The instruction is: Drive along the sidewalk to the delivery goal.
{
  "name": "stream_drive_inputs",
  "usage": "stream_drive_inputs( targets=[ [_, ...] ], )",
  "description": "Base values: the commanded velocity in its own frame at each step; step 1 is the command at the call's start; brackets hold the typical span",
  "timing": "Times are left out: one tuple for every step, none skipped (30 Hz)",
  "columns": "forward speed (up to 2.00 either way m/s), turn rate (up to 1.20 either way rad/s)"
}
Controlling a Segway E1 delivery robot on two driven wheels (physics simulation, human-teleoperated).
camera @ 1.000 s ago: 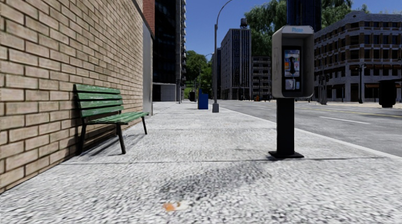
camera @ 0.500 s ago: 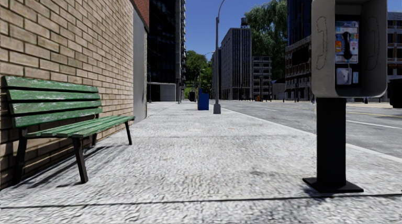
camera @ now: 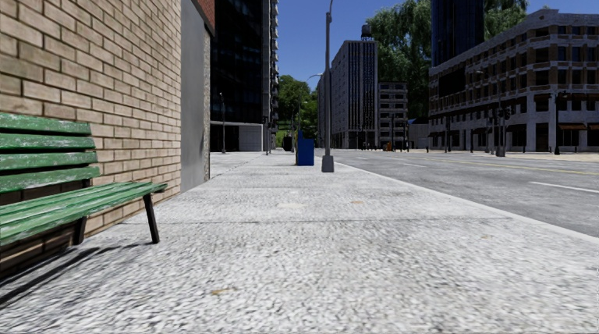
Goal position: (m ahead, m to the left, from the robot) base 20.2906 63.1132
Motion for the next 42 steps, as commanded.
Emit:
stream_drive_inputs(
  targets=[
    [1.94,0.0],
    [1.94,0.0],
    [1.94,0.0],
    [1.94,0.0],
    [1.94,0.0],
    [1.94,0.0],
    [1.94,0.0],
    [1.94,0.0],
    [1.94,0.0],
    [1.94,0.0],
    [1.94,0.0],
    [1.94,0.0],
    [1.94,0.0],
    [1.94,0.0],
    [1.94,0.0],
    [1.94,0.0],
    [1.94,0.0],
    [1.94,0.0],
    [1.94,0.0],
    [1.94,0.0],
    [1.94,0.0],
    [1.94,0.0],
    [1.94,0.0],
    [1.94,0.0],
    [1.94,0.0],
    [1.94,0.0],
    [1.94,0.0],
    [1.94,0.0],
    [1.94,0.13],
    [1.94,0.4],
    [1.94,0.59],
    [1.95,0.63],
    [1.95,0.63],
    [1.95,0.56],
    [1.95,0.12],
    [1.95,0.0],
    [1.95,0.0],
    [1.95,0.0],
    [1.95,0.0],
    [1.95,0.0],
    [1.95,0.0],
    [1.95,0.0]
  ],
)
